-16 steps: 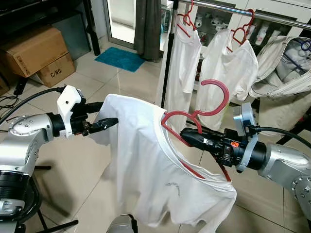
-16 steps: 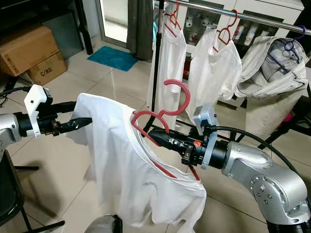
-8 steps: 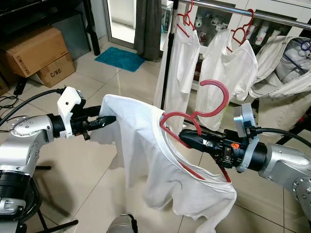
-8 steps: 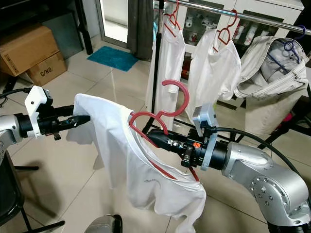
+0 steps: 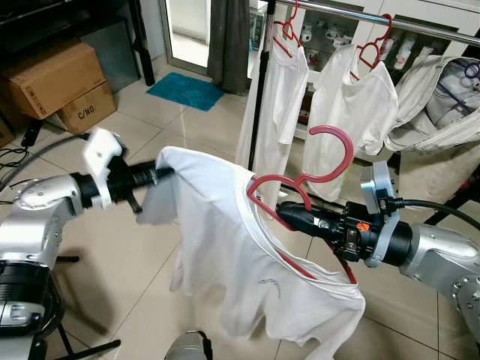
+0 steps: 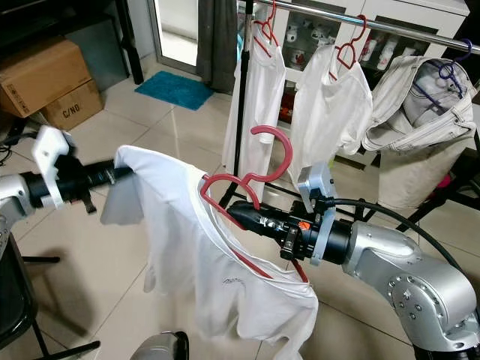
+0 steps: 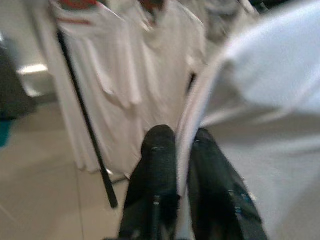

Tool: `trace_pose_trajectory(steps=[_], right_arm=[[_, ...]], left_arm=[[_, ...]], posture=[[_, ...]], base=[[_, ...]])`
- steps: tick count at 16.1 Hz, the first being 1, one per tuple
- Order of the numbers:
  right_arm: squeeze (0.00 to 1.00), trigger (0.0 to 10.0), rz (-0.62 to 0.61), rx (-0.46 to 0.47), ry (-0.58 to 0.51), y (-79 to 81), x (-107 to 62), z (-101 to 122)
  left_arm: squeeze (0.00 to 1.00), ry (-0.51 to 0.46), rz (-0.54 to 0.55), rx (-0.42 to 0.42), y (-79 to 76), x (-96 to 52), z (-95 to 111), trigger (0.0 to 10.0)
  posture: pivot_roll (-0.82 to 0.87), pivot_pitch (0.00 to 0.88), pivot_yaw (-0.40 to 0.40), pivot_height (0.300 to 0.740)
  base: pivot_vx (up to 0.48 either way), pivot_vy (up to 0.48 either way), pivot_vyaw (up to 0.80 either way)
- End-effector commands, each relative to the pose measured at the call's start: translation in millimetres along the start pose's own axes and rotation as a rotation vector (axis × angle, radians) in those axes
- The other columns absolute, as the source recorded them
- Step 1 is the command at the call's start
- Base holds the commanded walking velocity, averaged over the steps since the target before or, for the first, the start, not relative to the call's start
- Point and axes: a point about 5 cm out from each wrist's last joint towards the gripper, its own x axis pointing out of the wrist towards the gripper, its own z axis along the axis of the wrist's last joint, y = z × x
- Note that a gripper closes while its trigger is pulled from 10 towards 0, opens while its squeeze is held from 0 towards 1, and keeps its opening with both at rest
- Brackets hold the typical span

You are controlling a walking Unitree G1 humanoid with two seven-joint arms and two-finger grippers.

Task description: Hang hanger

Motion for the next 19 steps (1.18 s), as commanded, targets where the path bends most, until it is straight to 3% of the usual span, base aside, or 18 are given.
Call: trace_pose_trajectory(steps=[1,5,9,11,13,14,15,19], right_arm=[[0.00,10.0,-0.019,-0.029,-0.016,0.0,-5.5,5],[0.00,10.0,-0.058,-0.029,-0.036,-4.5,-10.3,6],[0.00,10.0,-0.084,-0.031,-0.051,-8.7,-14.9,9],[0.00,10.0,-0.086,-0.032,-0.050,-9.0,-15.1,9],[0.00,10.0,-0.082,-0.033,-0.050,-8.7,-13.8,10],[0.00,10.0,-0.080,-0.032,-0.049,-8.3,-11.9,9],[0.00,10.0,-0.083,-0.033,-0.047,-8.6,-10.3,8],[0.00,10.0,-0.204,-0.030,-0.038,-19.7,-4.4,6]], left_arm=[[0.00,-0.055,0.057,-0.007,7.3,-4.0,9,0.0],[0.00,-0.152,0.249,-0.089,20.3,-22.5,3,0.0],[0.00,-0.083,0.489,-0.103,34.8,-39.4,-17,0.0],[0.00,-0.059,0.531,-0.099,37.6,-42.1,-21,0.0],[0.00,-0.058,0.492,-0.085,34.1,-35.8,-19,0.0],[0.00,-0.085,0.440,-0.091,27.9,-25.7,-12,10.0],[1.00,-0.086,0.389,-0.069,23.4,-21.5,-9,10.0],[1.00,-0.143,0.304,-0.029,14.7,-14.0,8,10.0]], posture=[[0.04,0.042,-0.009,0.740],[0.05,0.044,-0.004,0.740],[0.05,0.050,-0.006,0.740],[0.05,0.052,-0.006,0.740],[0.05,0.053,-0.009,0.740],[0.06,0.053,-0.010,0.740],[0.05,0.053,-0.010,0.740],[0.06,0.054,-0.011,0.740]], base=[[0.000,0.000,0.00],[0.000,0.000,0.00],[0.000,0.000,0.00],[0.000,0.000,0.00],[0.000,0.000,0.00],[0.000,0.000,0.00],[0.000,0.000,0.00],[0.000,0.000,0.00]])
